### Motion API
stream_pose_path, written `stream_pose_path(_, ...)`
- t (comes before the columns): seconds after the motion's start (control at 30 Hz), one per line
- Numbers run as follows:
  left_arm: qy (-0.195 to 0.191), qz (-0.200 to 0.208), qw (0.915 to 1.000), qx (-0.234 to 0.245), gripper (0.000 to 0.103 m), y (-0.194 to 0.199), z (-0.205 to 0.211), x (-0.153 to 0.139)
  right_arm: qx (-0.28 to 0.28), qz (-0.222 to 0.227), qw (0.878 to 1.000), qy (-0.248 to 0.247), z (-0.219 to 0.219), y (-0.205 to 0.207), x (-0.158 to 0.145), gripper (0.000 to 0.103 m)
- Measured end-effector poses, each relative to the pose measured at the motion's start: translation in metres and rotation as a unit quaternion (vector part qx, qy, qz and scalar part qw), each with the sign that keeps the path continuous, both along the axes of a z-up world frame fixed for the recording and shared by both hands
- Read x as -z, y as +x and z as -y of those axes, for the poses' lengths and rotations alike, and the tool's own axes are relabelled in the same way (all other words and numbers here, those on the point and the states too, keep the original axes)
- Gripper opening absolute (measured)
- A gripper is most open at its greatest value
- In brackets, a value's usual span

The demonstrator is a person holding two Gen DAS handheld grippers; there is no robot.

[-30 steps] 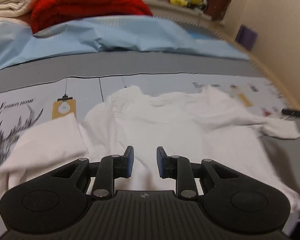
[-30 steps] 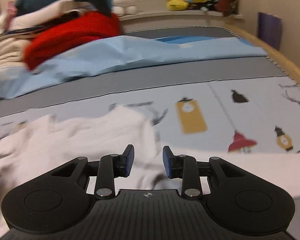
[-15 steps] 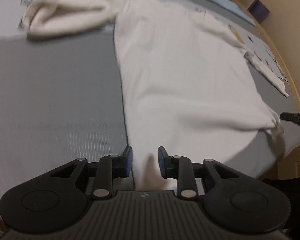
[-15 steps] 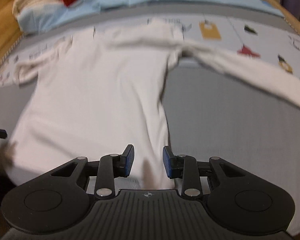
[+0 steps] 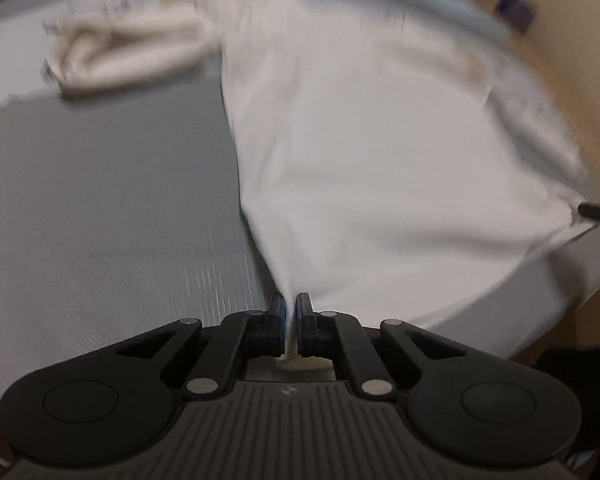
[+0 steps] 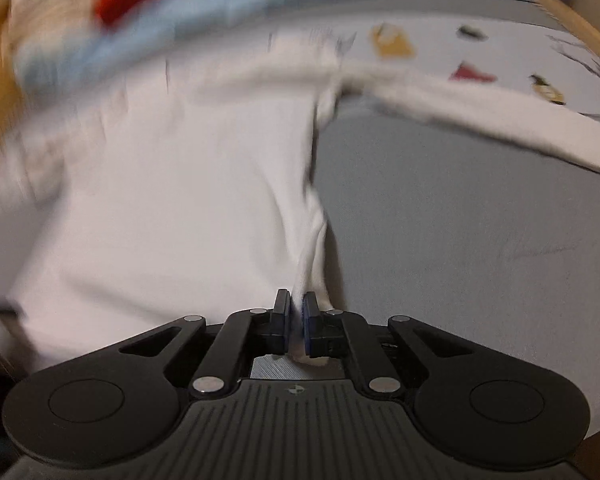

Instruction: Fold small clothes

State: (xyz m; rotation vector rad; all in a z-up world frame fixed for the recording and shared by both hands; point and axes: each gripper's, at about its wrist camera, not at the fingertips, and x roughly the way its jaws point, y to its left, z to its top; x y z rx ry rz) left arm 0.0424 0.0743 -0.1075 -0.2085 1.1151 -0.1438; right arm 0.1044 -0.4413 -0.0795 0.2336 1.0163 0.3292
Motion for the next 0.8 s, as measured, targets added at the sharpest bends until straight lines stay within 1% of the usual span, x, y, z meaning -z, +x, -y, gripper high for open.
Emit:
stream_pose_path(0.03,-0.017,0.027,0.9994,-0.008,0.005,-0.006,-0.01,-0.016,0.024,0.019,0.999,0.043,0.015,-0.004,-0.016,0.005)
stream_pose_path(0.1,-0.036,0.079,0.9959,-0.025,0.005,-0.022,-0.032,-0.043,0.068,0.055,0.988,0.126,0.046,-0.016,-0.043,0.005)
stream_pose_path(0.13,-0.036,0.083,0.9952,-0.038,0.005,-0.027,-0.04,-0.047,0.077,0.062,0.985,0.143,0.055,-0.021,-0.049,0.005)
stream_pose_path(0.17,-0.044,0.076,0.9945,-0.058,0.005,-0.03,-0.05,-0.045,0.076,0.055,0.986,0.136,0.059,-0.022,-0.048,0.005)
stream_pose_path(0.2,-0.061,0.058,0.9938,-0.073,0.005,-0.03,-0.057,-0.039,0.066,0.027,0.992,0.103,0.054,-0.02,-0.038,0.005)
stream_pose_path(0.23,-0.061,0.035,0.9953,-0.066,0.005,-0.027,-0.054,-0.031,0.048,-0.014,0.997,0.061,0.045,-0.017,-0.023,0.005)
stream_pose_path(0.27,-0.039,0.016,0.9978,-0.052,0.005,-0.024,-0.046,-0.024,0.027,-0.061,0.998,0.02,0.035,-0.016,-0.003,0.005)
stream_pose_path(0.3,0.0,-0.008,0.9995,-0.031,0.005,-0.021,-0.035,-0.014,0.016,-0.094,0.995,-0.012,0.028,-0.016,0.011,0.005)
stream_pose_path(0.33,0.018,-0.022,0.9995,-0.017,0.005,-0.019,-0.028,-0.008,0.012,-0.115,0.993,-0.036,0.022,-0.017,0.021,0.005)
stream_pose_path(0.37,0.02,-0.032,0.9993,-0.003,0.005,-0.023,-0.024,-0.003,0.011,-0.121,0.992,-0.044,0.019,-0.018,0.025,0.005)
stream_pose_path(0.4,0.012,-0.033,0.9994,0.004,0.005,-0.025,-0.02,-0.003,0.01,-0.118,0.992,-0.034,0.018,-0.018,0.022,0.005)
stream_pose_path(0.43,0.014,-0.028,0.9995,0.004,0.005,-0.03,-0.022,-0.004,0.007,-0.107,0.994,-0.02,0.018,-0.019,0.015,0.005)
stream_pose_path(0.47,0.023,-0.024,0.9994,0.001,0.005,-0.032,-0.024,-0.005,0.004,-0.096,0.995,-0.012,0.018,-0.02,0.008,0.005)
stream_pose_path(0.5,0.03,-0.026,0.9992,-0.004,0.005,-0.03,-0.025,-0.004,0.006,-0.096,0.995,-0.015,0.02,-0.019,0.007,0.005)
stream_pose_path(0.53,0.035,-0.042,0.9985,-0.007,0.006,-0.028,-0.026,0.002,0.011,-0.108,0.993,-0.035,0.023,-0.019,0.013,0.005)
stream_pose_path(0.57,0.045,-0.059,0.9972,-0.004,0.006,-0.026,-0.023,0.01,0.013,-0.123,0.99,-0.073,0.021,-0.019,0.023,0.004)
stream_pose_path(0.6,0.067,-0.073,0.9951,-0.002,0.007,-0.022,-0.018,0.014,0.016,-0.132,0.983,-0.126,0.018,-0.02,0.032,0.004)
stream_pose_path(0.63,0.084,-0.082,0.993,-0.002,0.008,-0.019,-0.017,0.017,0.023,-0.137,0.977,-0.16,0.017,-0.02,0.037,0.006)
stream_pose_path(0.67,0.093,-0.084,0.9921,-0.005,0.009,-0.017,-0.017,0.018,0.032,-0.136,0.976,-0.167,0.019,-0.021,0.037,0.006)
stream_pose_path(0.7,0.086,-0.073,0.9936,-0.009,0.01,-0.017,-0.017,0.016,0.045,-0.122,0.98,-0.152,0.021,-0.021,0.031,0.006)
stream_pose_path(0.73,0.072,-0.051,0.9961,-0.01,0.011,-0.018,-0.017,0.01,0.052,-0.097,0.985,-0.133,0.023,-0.022,0.021,0.006)
stream_pose_path(0.77,0.055,-0.027,0.9981,-0.006,0.013,-0.018,-0.015,0.003,0.053,-0.064,0.99,-0.111,0.022,-0.024,0.008,0.006)
stream_pose_path(0.8,0.042,-0.015,0.999,-0.002,0.014,-0.018,-0.014,0.0,0.043,-0.029,0.995,-0.085,0.018,-0.025,-0.003,0.006)
